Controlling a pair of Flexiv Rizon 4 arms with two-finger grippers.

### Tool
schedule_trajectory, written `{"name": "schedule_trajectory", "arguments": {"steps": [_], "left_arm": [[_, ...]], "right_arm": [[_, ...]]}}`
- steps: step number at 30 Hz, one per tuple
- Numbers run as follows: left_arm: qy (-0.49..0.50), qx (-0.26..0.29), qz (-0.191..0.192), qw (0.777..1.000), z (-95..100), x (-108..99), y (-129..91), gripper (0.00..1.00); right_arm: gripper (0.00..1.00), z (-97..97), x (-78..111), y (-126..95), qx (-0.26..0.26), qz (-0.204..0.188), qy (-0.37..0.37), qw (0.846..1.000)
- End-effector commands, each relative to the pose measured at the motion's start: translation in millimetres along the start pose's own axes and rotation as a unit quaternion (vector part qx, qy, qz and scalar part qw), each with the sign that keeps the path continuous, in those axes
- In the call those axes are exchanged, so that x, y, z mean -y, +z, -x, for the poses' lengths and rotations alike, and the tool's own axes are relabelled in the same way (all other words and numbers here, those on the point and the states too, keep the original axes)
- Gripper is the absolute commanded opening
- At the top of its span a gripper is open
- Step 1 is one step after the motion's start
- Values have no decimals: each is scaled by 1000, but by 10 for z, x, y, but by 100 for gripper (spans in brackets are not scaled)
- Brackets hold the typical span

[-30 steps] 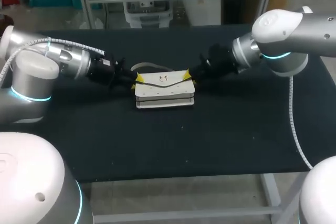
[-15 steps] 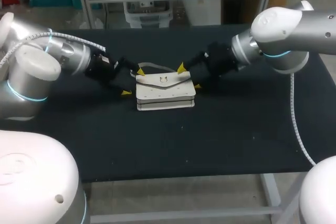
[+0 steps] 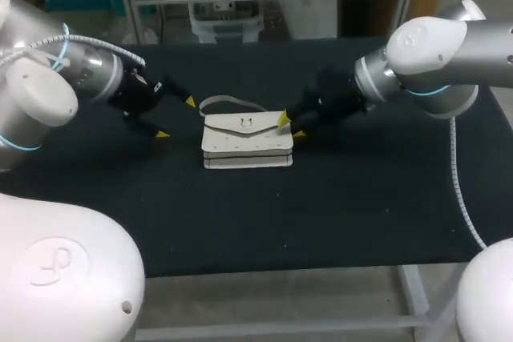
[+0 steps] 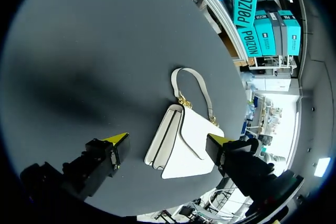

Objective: Pick up the bag, open it, inspect its contents, close it, and place it on the opposite side

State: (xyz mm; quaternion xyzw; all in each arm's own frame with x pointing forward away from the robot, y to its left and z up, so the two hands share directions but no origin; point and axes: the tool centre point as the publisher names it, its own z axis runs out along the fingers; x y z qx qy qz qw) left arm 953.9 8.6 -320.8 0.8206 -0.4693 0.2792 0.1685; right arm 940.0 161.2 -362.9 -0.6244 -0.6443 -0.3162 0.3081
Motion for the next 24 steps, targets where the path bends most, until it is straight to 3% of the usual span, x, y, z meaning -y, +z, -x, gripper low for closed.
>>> {"name": "schedule_trajectory", "arguments": {"steps": [1, 9, 10, 12, 17, 24], "left_arm": [[-10, 21, -5, 1000, 40, 37, -93, 100], [-27, 31, -10, 999, 127, 137, -108, 100], [-25, 35, -8, 999, 135, 153, -108, 100], [-10, 45, -2, 999, 148, 176, -114, 100], [30, 85, 7, 996, 173, 252, -186, 100], [94, 163, 11, 982, 235, 410, -352, 100]], "right_arm": [[41, 48, -67, 107, 0, -10, 6, 1000], [36, 91, -60, 160, 4, -12, 16, 1000], [30, 98, -65, 159, 3, -11, 17, 1000], [0, 99, -77, 154, 4, -8, 18, 1000], [0, 116, -144, 78, 17, -7, 2, 1000], [0, 279, -296, -297, 36, 9, 1, 999]]}}
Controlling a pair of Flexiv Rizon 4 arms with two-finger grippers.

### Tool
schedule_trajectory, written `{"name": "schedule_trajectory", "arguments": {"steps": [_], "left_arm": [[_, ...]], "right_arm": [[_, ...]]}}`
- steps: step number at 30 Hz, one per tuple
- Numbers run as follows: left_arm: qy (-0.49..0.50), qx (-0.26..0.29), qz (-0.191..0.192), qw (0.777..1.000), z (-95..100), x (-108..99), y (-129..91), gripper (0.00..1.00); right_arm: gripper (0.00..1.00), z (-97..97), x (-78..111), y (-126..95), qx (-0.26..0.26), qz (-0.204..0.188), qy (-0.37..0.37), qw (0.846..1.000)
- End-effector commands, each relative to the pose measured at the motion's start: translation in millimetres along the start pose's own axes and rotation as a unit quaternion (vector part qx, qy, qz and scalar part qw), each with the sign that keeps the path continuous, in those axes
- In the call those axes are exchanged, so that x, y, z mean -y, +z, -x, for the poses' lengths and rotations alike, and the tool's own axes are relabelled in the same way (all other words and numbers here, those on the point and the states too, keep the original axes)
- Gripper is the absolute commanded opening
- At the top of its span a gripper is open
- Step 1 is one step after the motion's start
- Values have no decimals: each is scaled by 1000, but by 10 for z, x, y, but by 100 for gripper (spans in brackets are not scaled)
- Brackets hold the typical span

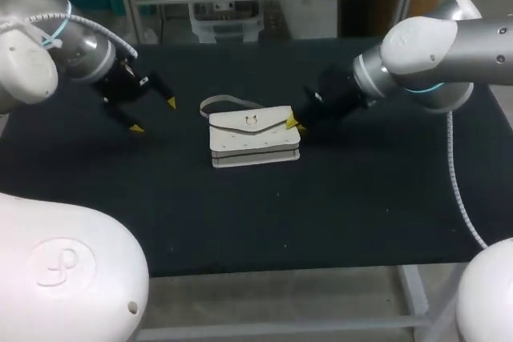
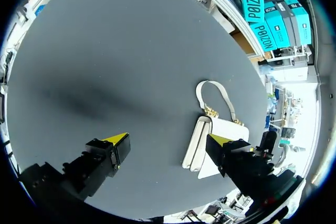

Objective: Pick up the bag, open it, inspect its contents, close it, and place it on the opposite side

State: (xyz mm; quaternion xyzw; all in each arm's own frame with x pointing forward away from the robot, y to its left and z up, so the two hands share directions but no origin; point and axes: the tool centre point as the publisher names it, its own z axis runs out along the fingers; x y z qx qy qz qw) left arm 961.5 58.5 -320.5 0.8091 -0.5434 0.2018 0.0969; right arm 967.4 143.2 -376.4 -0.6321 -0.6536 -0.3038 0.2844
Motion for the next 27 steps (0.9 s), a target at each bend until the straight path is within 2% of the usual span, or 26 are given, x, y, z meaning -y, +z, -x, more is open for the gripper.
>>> {"name": "schedule_trajectory", "arguments": {"steps": [1, 5, 24, 27], "left_arm": [[31, 67, 13, 997, -13, 123, -131, 100], [49, 109, 5, 993, 35, 177, -151, 100], [49, 109, 5, 993, 35, 177, -151, 100], [69, 103, -1, 992, 115, 326, -231, 100]], "right_arm": [[0, 101, -55, -296, 12, 8, 4, 1000], [0, 235, -132, -504, 24, 5, 8, 1000], [0, 235, -132, -504, 24, 5, 8, 1000], [0, 339, -208, -603, 39, 26, -9, 999]]}}
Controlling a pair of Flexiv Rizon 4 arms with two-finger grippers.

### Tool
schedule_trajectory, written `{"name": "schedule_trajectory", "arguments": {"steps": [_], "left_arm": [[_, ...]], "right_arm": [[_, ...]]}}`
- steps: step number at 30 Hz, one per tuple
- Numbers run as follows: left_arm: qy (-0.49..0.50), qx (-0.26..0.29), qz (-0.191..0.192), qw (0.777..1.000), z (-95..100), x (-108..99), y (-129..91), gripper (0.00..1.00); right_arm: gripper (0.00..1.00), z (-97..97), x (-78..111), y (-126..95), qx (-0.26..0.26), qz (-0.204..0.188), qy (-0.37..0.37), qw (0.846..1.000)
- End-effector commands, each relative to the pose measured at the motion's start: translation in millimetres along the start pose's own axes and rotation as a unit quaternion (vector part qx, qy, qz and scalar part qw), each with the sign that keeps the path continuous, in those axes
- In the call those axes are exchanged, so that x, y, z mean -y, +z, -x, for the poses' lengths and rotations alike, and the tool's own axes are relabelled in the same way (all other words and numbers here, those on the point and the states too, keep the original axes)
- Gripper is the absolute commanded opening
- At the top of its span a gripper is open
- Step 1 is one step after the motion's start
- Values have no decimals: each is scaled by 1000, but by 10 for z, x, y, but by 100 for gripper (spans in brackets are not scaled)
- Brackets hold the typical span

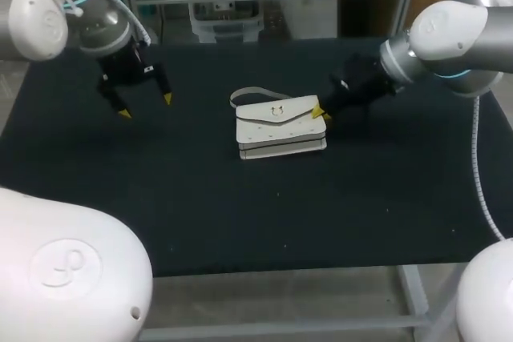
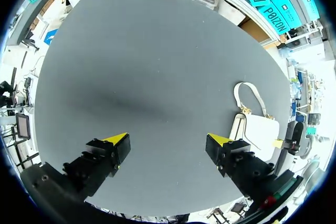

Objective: Pick up the bag, open it, inspect its contents, close it, and place it on the opposite side

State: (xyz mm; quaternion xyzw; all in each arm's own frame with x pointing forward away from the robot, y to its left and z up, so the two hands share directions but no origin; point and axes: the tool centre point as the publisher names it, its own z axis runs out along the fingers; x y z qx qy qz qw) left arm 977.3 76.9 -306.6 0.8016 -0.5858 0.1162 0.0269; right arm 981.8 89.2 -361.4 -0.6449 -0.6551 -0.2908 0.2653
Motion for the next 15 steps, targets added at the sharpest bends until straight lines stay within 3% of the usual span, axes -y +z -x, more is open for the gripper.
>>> {"name": "schedule_trajectory", "arguments": {"steps": [1, 2, 8, 15], "left_arm": [[29, -5, -6, 1000, 143, 151, -71, 100], [68, -18, 2, 998, 186, 185, -89, 100], [76, -26, 23, 996, 466, 415, -128, 100], [61, 2, 45, 997, 662, 583, -103, 100]], "right_arm": [[0, 164, -112, -149, 13, 19, -13, 1000], [0, 231, -160, -211, 17, 22, -18, 999], [0, 614, -416, -617, 38, 47, -8, 998], [0, 968, -640, -944, 73, 66, 5, 995]]}}
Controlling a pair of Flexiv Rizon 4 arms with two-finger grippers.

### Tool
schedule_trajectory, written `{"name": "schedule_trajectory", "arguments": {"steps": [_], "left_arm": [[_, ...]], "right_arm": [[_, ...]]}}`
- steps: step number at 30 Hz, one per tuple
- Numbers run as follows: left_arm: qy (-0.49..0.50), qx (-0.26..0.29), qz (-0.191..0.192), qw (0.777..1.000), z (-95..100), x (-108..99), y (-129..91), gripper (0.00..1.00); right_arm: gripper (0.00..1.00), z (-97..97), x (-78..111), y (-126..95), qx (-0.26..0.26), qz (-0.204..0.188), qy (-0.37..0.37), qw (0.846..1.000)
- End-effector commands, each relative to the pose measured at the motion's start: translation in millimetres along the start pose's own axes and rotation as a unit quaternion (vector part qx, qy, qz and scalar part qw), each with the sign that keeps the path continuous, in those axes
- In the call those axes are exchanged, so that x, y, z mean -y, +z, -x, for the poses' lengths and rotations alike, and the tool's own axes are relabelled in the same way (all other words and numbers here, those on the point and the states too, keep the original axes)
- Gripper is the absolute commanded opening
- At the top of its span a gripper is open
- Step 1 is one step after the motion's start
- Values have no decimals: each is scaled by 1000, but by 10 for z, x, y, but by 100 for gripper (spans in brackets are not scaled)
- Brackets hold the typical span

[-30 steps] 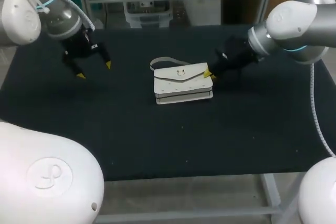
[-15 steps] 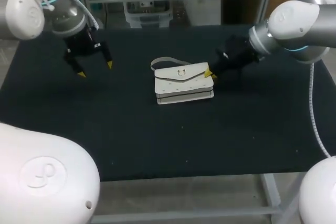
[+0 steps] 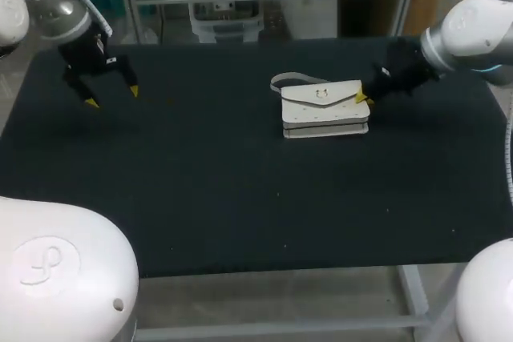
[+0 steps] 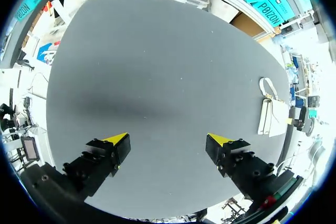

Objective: Pick up the bag, open it, inspect its contents, close it, and place it on the opposite side

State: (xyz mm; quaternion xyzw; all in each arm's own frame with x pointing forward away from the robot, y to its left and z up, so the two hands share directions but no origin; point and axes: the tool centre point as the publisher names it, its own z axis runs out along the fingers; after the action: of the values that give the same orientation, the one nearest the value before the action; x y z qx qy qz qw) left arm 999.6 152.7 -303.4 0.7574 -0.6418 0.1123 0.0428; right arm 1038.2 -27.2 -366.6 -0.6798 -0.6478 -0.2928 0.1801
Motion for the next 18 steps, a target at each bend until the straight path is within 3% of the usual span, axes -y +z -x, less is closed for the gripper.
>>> {"name": "schedule_trajectory", "arguments": {"steps": [1, 11, 18], "left_arm": [[-5, 12, 24, 1000, 64, 140, 22, 100], [-9, 47, 32, 998, 208, 229, 28, 100], [-7, 56, 36, 998, 236, 258, 42, 100]], "right_arm": [[0, 171, -124, -162, 11, -2, -1, 1000], [0, 680, -369, -494, 96, 18, 31, 995], [0, 1053, -562, -760, 123, 20, 16, 992]]}}
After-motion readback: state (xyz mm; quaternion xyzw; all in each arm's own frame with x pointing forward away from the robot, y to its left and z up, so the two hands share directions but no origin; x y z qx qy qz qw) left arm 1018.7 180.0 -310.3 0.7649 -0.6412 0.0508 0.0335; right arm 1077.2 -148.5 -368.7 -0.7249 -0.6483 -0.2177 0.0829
